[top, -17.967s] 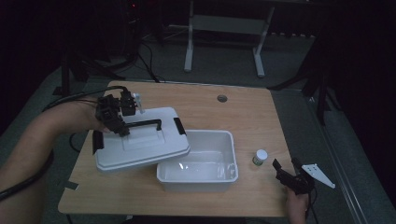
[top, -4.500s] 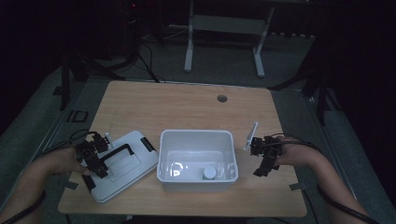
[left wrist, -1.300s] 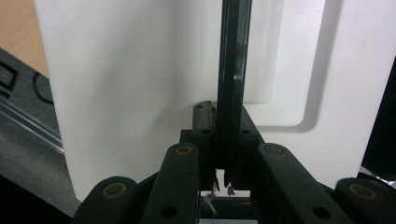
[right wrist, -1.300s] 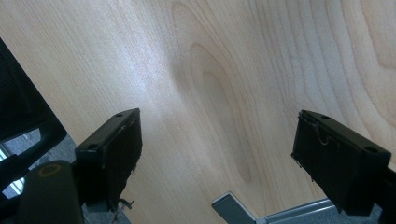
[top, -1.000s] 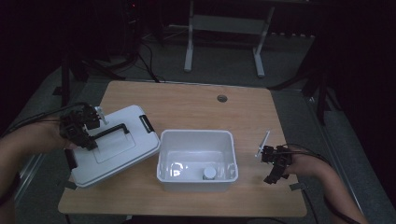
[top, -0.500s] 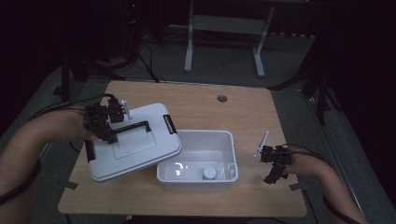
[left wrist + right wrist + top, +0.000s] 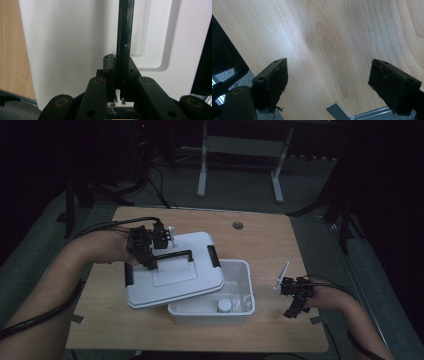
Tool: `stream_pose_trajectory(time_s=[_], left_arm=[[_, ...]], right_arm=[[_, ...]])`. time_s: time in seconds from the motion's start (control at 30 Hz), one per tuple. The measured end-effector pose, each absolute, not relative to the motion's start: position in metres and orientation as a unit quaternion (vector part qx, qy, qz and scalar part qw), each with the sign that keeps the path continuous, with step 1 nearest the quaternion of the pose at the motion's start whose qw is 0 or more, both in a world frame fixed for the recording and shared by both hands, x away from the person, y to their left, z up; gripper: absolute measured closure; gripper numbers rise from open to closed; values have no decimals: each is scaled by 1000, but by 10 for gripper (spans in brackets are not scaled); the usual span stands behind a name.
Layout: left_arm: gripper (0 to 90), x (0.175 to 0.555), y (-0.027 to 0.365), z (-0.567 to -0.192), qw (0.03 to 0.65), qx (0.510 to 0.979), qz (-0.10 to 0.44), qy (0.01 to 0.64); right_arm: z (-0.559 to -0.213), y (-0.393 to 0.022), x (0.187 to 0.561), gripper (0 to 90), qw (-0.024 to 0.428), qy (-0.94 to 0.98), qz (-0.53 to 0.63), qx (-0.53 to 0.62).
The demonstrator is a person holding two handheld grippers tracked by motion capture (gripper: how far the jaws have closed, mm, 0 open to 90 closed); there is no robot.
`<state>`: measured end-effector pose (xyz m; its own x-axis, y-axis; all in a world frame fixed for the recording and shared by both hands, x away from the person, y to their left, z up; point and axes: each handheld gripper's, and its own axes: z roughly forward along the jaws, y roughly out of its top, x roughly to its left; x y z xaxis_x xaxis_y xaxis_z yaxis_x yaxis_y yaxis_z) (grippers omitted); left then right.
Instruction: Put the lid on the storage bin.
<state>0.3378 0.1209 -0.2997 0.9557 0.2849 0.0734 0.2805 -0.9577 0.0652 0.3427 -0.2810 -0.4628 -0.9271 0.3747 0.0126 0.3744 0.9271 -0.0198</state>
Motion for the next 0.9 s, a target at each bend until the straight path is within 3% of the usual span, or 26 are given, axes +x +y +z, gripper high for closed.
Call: stream_pose_trajectory(time_s=[0.53,0.9], left_arm=[[836,344,46,-318,32,997,18,61],[835,349,26,-345,12,999,0,42]], right_arm=[[-463,-277,343,155,5,-983,13,-182],[-463,-275,343,155,5,-984,15,-178]])
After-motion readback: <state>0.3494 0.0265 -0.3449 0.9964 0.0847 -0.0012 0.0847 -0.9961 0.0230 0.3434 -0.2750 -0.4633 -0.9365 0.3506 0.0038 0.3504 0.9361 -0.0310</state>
